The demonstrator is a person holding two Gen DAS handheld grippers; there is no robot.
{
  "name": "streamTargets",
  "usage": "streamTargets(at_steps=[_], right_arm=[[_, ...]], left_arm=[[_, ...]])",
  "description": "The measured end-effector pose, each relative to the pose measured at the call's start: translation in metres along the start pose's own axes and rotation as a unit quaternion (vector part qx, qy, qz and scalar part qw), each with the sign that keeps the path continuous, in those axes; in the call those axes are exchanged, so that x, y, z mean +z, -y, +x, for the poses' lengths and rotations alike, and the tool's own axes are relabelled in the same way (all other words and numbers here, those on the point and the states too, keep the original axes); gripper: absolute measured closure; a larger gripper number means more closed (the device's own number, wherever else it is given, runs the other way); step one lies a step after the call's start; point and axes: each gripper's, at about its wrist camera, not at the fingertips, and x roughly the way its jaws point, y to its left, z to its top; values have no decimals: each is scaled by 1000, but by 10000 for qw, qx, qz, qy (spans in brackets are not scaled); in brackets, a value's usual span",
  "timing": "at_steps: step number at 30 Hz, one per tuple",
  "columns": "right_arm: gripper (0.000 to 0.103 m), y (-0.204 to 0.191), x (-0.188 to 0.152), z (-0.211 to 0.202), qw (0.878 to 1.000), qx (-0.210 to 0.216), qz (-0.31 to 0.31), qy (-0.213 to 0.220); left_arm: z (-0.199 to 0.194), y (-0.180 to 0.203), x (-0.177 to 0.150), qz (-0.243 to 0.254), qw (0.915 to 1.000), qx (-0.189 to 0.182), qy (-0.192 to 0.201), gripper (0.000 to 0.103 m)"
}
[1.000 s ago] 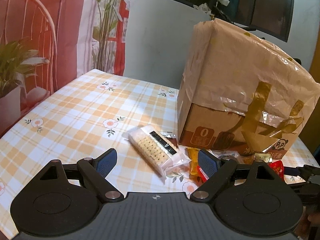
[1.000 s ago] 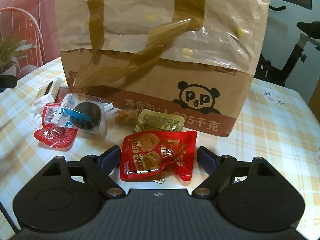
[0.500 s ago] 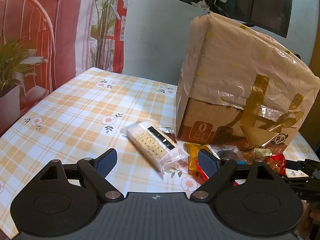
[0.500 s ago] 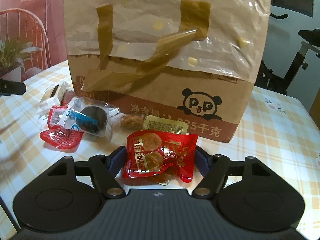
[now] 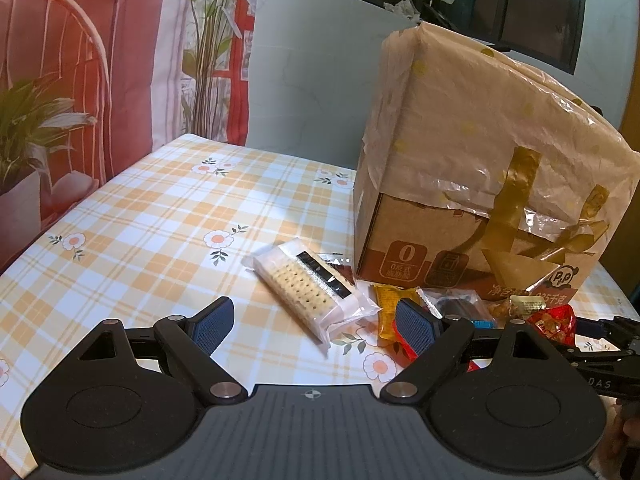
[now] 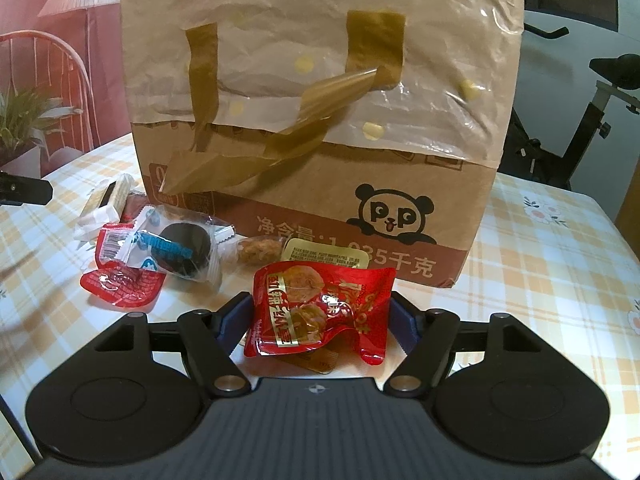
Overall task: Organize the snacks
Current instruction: 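Lower the left tool toward the white cracker pack while the right tool approaches the red meat pack, then close the left tool on the cracker pack while the right tool grasps the red pack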
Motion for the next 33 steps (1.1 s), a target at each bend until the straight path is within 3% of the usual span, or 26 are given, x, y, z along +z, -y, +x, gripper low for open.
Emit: streamTargets(at_steps=[12, 19, 26, 33], right_arm=[[29, -1, 0, -4, 9999, 0, 54, 111], [29, 0, 0, -5, 9998, 26, 106, 155], [29, 0, 0, -6, 9998, 37, 142, 159], [29, -2, 0, -6, 9998, 21, 135, 149]], left_arm=[[1, -1, 0, 71, 9999, -130, -31, 18], [7, -5, 7, 30, 10000, -1, -68, 23], [28, -4, 16, 0, 9997, -69, -225, 25], [66, -6, 29, -366, 9980, 272, -437, 25]])
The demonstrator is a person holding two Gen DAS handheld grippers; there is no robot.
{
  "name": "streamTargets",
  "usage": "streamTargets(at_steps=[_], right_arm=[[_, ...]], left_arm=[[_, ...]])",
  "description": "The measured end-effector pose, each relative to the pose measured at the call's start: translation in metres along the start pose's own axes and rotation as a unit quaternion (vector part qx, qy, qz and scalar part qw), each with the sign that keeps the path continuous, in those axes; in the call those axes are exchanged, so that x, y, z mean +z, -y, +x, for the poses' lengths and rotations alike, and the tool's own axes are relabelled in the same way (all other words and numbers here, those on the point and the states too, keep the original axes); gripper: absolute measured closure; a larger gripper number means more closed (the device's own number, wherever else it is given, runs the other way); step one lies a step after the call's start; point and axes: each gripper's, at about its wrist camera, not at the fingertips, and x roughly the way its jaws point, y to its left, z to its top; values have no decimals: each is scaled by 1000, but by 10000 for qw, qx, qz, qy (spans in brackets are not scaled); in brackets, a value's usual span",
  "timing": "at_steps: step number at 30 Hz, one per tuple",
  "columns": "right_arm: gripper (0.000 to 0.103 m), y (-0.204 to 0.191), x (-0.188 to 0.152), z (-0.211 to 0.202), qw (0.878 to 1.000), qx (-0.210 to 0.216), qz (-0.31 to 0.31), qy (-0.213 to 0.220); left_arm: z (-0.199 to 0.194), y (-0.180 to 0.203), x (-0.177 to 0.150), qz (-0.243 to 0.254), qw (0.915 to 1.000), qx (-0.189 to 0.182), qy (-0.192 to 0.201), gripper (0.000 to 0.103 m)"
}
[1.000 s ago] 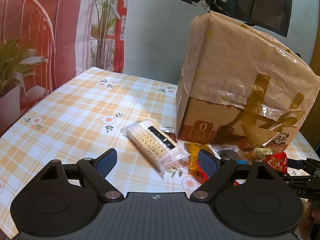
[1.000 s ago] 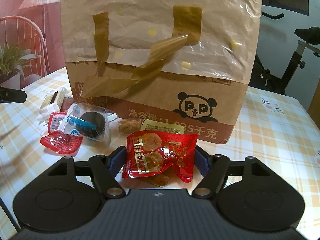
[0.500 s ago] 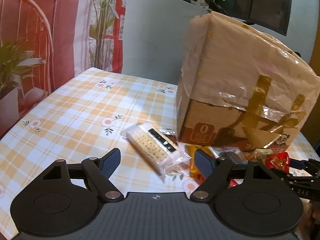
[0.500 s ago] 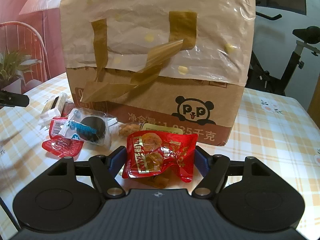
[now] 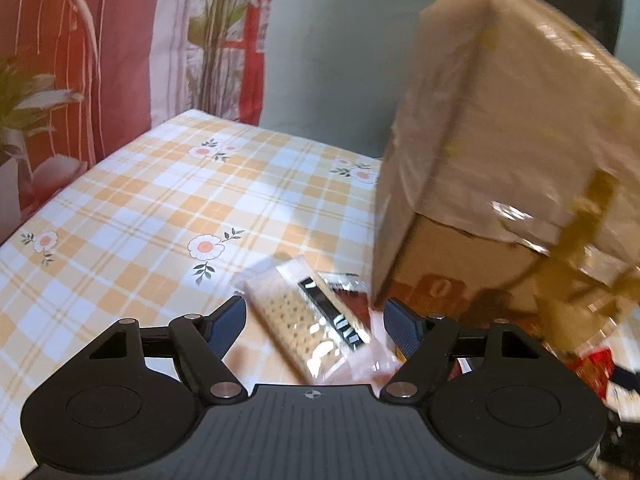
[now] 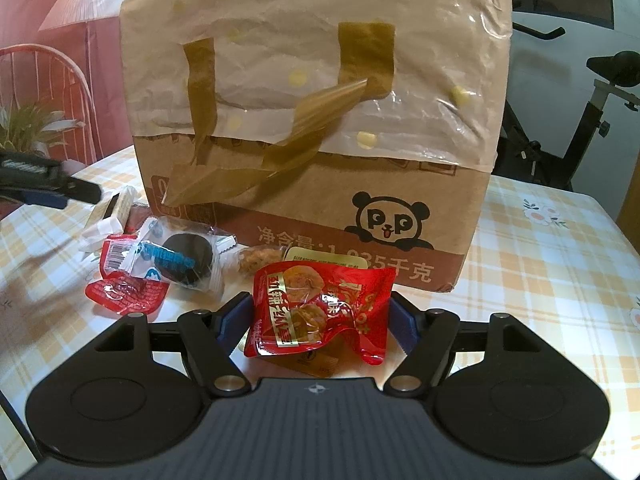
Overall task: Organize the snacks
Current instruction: 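Close the left tool on the cracker pack while the right tool grasps the red pack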
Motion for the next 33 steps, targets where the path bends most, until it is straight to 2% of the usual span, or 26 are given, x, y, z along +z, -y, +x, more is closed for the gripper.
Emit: streamTargets(at_steps=[3, 8, 10, 11, 13, 15, 20, 21, 22, 28, 29, 30, 32, 33], right_arm=[[29, 0, 0, 0, 10000, -3, 12, -5], [29, 0, 0, 1, 10000, 8, 15, -12], [29, 0, 0, 1, 10000, 9, 25, -17], [29, 0, 0, 1, 10000, 12, 29, -20], [29, 0, 0, 1, 10000, 15, 32, -24], [29, 0, 0, 1, 10000, 19, 35, -24], [29, 0, 0, 1, 10000, 9, 51, -23], [29, 0, 0, 1, 10000, 10, 52, -22], [29, 0, 0, 1, 10000, 9, 52, -23], [29, 0, 1, 1, 10000, 10, 38, -25], [29, -1, 1, 1, 10000, 10, 36, -24], [29, -1, 1, 1, 10000, 9, 32, -25], [29, -2, 1, 0, 10000, 1, 30, -19], [29, -1, 1, 0, 10000, -2, 32, -10]], left_arm=[[11, 1, 4, -117, 9998, 114, -77, 25], [20, 3, 2, -45, 9994, 325, -143, 25], [20, 1, 1, -57, 9990, 425, -157, 30], [19, 0, 1, -69, 9991, 375, -162, 37], [17, -2, 0, -60, 9995, 272, -150, 38], [11, -3, -1, -20, 9998, 164, -129, 45], [-6, -2, -9, 115, 9999, -70, -66, 55], [-10, -2, -10, 158, 9998, -62, -36, 70], [-13, -2, -11, 192, 9998, -65, -46, 73], [-19, -1, -18, 261, 9996, -102, -73, 72], [-20, -2, -18, 172, 9997, -170, -77, 63], [-21, -3, -17, 85, 9996, -247, -55, 45], [-24, 0, -16, 39, 9995, -289, 92, 27], [-25, 3, -16, 76, 9994, -297, 166, 27]])
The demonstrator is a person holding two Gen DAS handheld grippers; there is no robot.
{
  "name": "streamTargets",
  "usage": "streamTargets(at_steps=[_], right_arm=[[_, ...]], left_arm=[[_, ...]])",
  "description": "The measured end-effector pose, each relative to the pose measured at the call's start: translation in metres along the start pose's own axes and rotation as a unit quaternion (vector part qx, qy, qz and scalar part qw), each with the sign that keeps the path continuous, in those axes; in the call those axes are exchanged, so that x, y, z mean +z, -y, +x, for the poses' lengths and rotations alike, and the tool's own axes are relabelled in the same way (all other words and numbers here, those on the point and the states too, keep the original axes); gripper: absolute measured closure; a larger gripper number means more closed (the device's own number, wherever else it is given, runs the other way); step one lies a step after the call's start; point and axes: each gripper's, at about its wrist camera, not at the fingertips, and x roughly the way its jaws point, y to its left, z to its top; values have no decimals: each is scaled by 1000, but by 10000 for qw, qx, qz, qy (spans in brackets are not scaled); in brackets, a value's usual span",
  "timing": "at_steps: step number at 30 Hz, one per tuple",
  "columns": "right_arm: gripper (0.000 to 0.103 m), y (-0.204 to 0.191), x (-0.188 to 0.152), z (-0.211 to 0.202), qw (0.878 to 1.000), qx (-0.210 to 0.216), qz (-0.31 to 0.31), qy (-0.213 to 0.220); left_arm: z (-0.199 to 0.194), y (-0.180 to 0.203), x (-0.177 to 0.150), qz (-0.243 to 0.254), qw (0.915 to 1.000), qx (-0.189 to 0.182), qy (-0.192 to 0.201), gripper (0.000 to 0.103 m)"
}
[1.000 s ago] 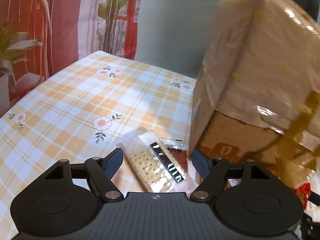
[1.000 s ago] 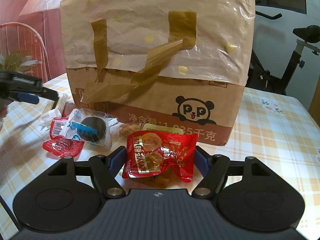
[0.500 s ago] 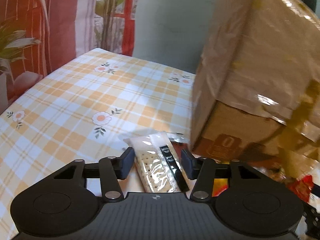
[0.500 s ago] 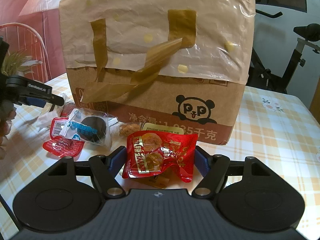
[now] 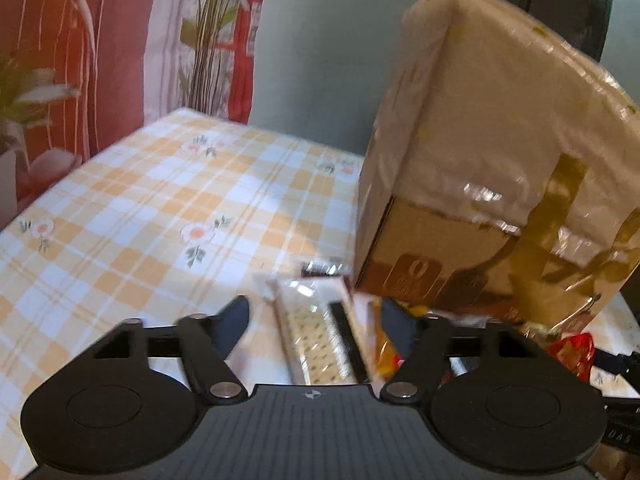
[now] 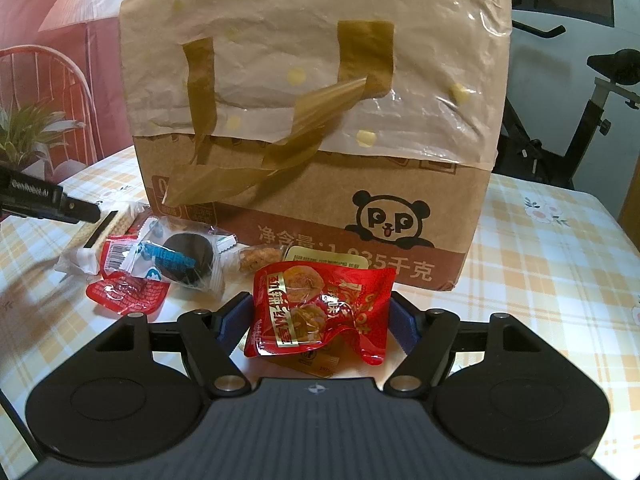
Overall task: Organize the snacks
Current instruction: 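Close the left tool on the cracker pack while the right tool grasps the red pack, then lift both packs and carry them over the lined box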
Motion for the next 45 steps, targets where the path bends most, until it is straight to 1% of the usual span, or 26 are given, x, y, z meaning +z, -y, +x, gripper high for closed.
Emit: streamTargets(at_steps=[2, 4, 9, 12, 13, 14, 15, 18, 21, 27, 30, 34, 41, 45], right_arm=[[29, 0, 0, 0, 10000, -1, 10, 5], [29, 1, 0, 1, 10000, 3, 11, -8], [29, 0, 0, 1, 10000, 14, -16, -16], [29, 1, 0, 1, 10000, 12, 19, -5], [29, 1, 0, 1, 10000, 12, 23, -12], [29, 1, 0, 1, 10000, 15, 18, -22], [29, 0, 0, 2, 10000, 17, 5, -39], [29, -1, 0, 3, 10000, 17, -26, -59], [29, 0, 0, 3, 10000, 15, 1, -52], [29, 1, 0, 3, 10000, 35, 11, -42], [29, 0, 0, 2, 10000, 33, 4, -36], [29, 1, 0, 1, 10000, 22, 28, -19], [29, 1, 0, 1, 10000, 26, 2, -18], [29, 1, 0, 1, 10000, 42, -16, -40]], left_arm=[[4, 8, 1, 159, 9999, 13, 0, 27], [12, 16, -1, 317, 9993, 190, -41, 27], [33, 20, -7, 384, 9970, 605, -290, 31], [36, 18, -12, 471, 9962, 668, -309, 32], [36, 17, -13, 494, 9960, 676, -317, 35], [34, 17, -14, 547, 9956, 711, -286, 44], [32, 16, -14, 586, 9955, 704, -260, 52], [24, 11, -16, 495, 9966, 626, -217, 52], [14, 7, -18, 437, 9969, 643, -131, 52], [1, 2, -13, 271, 9980, 570, 12, 52], [-1, 2, -13, 184, 9988, 446, -31, 52], [-1, 6, -16, 238, 9990, 361, -84, 52], [-9, 5, -15, 243, 9991, 330, 53, 52], [-14, 5, -14, 250, 9992, 312, 56, 52]])
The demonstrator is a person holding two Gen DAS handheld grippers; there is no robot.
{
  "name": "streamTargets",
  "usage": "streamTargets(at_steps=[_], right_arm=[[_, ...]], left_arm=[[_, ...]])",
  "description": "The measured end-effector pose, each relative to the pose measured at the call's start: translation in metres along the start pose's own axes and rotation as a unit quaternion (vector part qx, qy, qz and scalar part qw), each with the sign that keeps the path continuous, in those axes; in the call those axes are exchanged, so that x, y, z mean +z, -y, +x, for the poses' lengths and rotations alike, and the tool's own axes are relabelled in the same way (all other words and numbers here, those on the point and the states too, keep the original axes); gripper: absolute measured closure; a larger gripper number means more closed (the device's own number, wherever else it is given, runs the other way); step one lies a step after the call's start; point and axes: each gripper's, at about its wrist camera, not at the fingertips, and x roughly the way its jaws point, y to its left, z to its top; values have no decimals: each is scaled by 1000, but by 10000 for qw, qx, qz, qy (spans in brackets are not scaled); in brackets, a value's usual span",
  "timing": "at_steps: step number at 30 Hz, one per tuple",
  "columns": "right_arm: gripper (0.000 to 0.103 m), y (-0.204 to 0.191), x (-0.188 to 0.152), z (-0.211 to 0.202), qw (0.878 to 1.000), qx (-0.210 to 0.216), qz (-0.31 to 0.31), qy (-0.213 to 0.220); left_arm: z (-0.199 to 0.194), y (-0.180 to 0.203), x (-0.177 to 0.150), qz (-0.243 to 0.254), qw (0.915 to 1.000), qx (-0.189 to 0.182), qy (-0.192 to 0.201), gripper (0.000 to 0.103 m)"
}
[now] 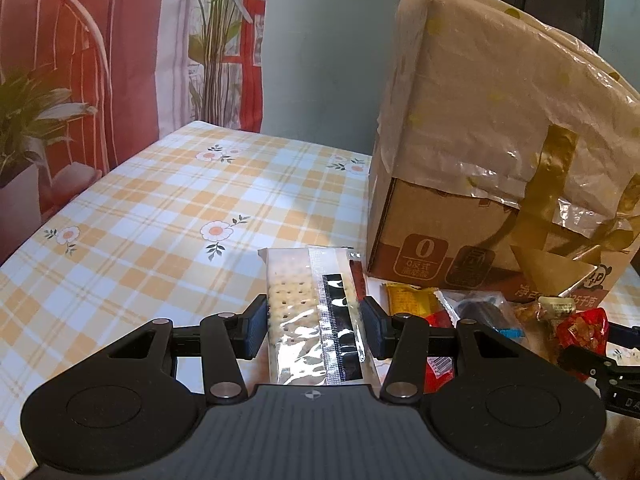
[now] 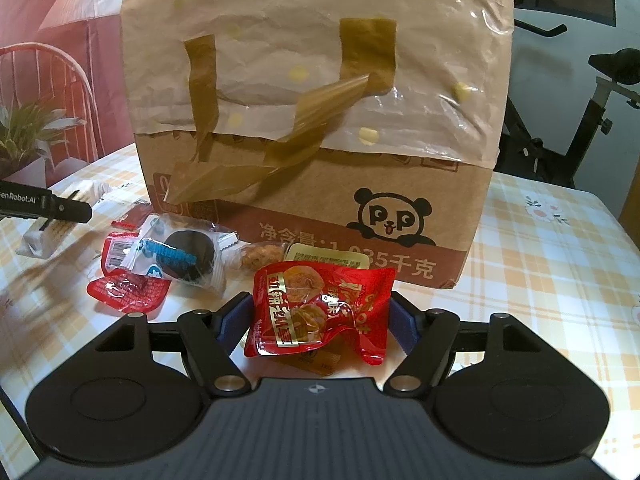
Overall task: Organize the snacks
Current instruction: 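Lift both packs and carry them over the lined box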
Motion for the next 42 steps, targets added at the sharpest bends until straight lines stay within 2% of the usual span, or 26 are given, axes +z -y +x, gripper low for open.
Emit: streamTargets(at_steps=[4, 9, 16, 24, 29, 34, 38, 42], right_arm=[[29, 1, 0, -1, 10000, -30, 0, 27], [29, 2, 3, -17, 9996, -142, -14, 241], [29, 2, 13, -49, 9977, 18, 47, 669], [29, -8, 41, -81, 9919, 254, -93, 1241], [29, -11, 71, -101, 9839, 409, -177, 1732], [29, -6, 121, -99, 9780, 490, -363, 1996], [29, 4, 159, -80, 9779, 423, -414, 2006], [29, 12, 186, -44, 9855, 202, -460, 1621]], left_arm=[[-9, 1, 4, 43, 9999, -49, 104, 52], [-30, 1, 16, 112, 9989, -110, 451, 52], [-50, 12, 33, 309, 9959, -223, 825, 52], [-72, 35, 57, 623, 9873, -595, 1335, 52], [-80, 46, 82, 614, 9813, -807, 1636, 52], [-77, 63, 120, 540, 9774, -964, 1803, 52], [-59, 80, 155, 578, 9775, -927, 1807, 52], [-26, 102, 186, 672, 9806, -1004, 1541, 51]])
